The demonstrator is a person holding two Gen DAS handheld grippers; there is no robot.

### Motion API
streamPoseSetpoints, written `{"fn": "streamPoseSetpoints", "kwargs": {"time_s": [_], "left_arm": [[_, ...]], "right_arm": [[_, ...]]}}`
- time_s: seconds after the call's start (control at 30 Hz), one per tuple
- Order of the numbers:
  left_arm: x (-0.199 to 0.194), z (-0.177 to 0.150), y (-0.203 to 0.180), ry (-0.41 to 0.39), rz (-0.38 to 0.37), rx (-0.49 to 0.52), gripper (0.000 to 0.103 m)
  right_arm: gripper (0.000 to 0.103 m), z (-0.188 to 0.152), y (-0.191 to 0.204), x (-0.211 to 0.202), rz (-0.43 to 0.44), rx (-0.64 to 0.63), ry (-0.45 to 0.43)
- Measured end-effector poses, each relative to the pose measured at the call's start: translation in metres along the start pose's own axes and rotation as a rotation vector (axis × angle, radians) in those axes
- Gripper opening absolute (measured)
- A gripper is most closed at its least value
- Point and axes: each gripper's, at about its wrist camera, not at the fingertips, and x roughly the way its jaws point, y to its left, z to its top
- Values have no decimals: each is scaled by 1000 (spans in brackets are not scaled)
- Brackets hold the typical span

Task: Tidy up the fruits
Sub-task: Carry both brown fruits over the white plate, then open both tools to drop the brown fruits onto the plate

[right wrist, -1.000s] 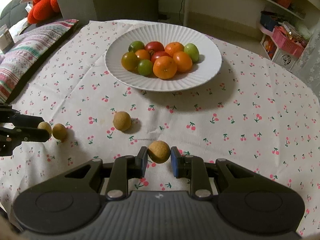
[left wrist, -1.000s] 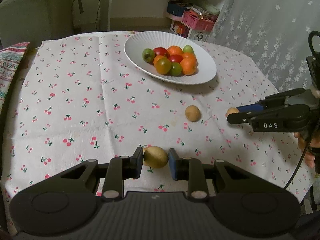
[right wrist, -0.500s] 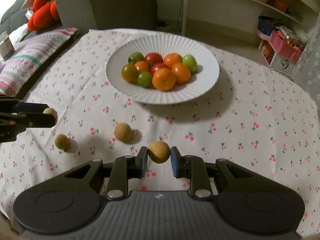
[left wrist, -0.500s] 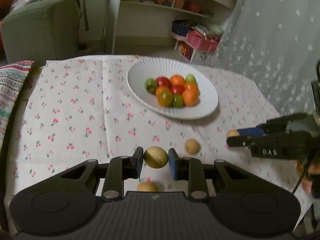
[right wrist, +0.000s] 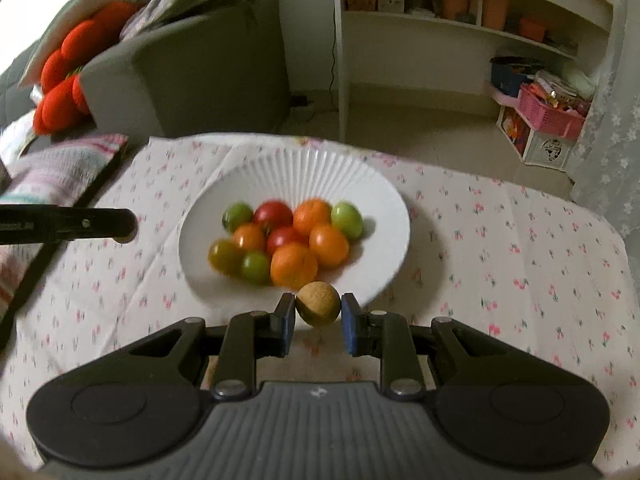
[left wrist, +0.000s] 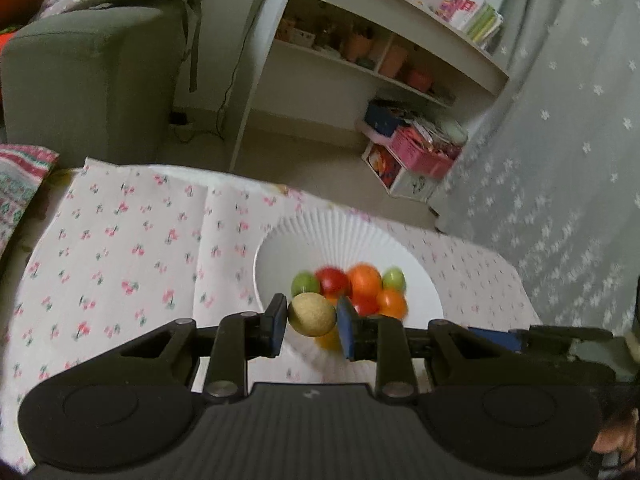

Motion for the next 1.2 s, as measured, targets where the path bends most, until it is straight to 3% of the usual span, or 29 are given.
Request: {"fn": "streamPoseSetpoints", "kwargs": {"time_s": [0.3,0.57,0.8,1.2], "left_arm": [[48,21,-3,0,16,-9,15],[87,30,1,35,9,-35,15],[102,30,13,72,-16,-98,15],[104,31,14,87,-21,-84,16]], "right_arm": [[22,26,-9,30,-9,-6,-58],[22,40,-15,65,33,16,-110],[22,50,0,77,44,-53,-127],[23,52,2,90,95,-42,-95]]}}
